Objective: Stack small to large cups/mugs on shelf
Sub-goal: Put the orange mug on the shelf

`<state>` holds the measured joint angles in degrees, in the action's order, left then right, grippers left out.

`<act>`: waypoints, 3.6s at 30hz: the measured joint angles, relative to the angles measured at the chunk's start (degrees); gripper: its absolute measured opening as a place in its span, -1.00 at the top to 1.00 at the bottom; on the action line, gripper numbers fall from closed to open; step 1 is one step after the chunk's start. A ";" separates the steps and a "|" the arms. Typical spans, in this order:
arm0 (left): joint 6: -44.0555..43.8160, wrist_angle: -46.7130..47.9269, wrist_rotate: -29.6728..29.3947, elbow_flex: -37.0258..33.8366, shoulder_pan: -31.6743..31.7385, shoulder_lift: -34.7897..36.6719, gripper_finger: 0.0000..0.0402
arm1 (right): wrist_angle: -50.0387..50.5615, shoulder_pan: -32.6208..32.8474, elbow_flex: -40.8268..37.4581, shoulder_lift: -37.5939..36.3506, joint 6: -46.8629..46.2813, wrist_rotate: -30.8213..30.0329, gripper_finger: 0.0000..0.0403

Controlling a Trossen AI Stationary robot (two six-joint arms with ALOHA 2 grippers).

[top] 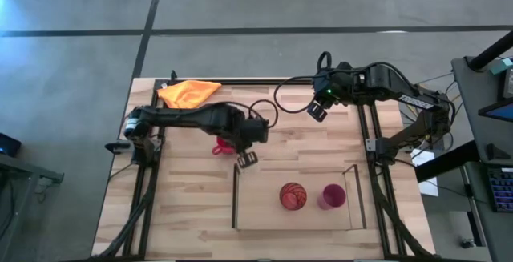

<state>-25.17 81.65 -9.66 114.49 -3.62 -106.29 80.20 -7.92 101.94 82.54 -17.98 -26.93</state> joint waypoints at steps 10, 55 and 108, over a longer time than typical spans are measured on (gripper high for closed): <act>1.62 -1.04 2.34 -10.84 7.74 -0.21 0.63 | 0.04 0.02 -0.01 0.00 -2.01 4.86 0.51; -3.06 -12.55 7.99 -23.37 9.99 -0.52 0.56 | -0.01 0.02 -2.65 0.00 -0.85 4.39 0.50; 43.42 -6.22 6.33 -9.17 -4.95 1.12 1.00 | -0.24 0.02 -7.68 0.00 0.67 4.28 0.50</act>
<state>18.25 75.43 -3.33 105.32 -8.56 -105.16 79.96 -7.90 94.26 82.54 -17.31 -22.65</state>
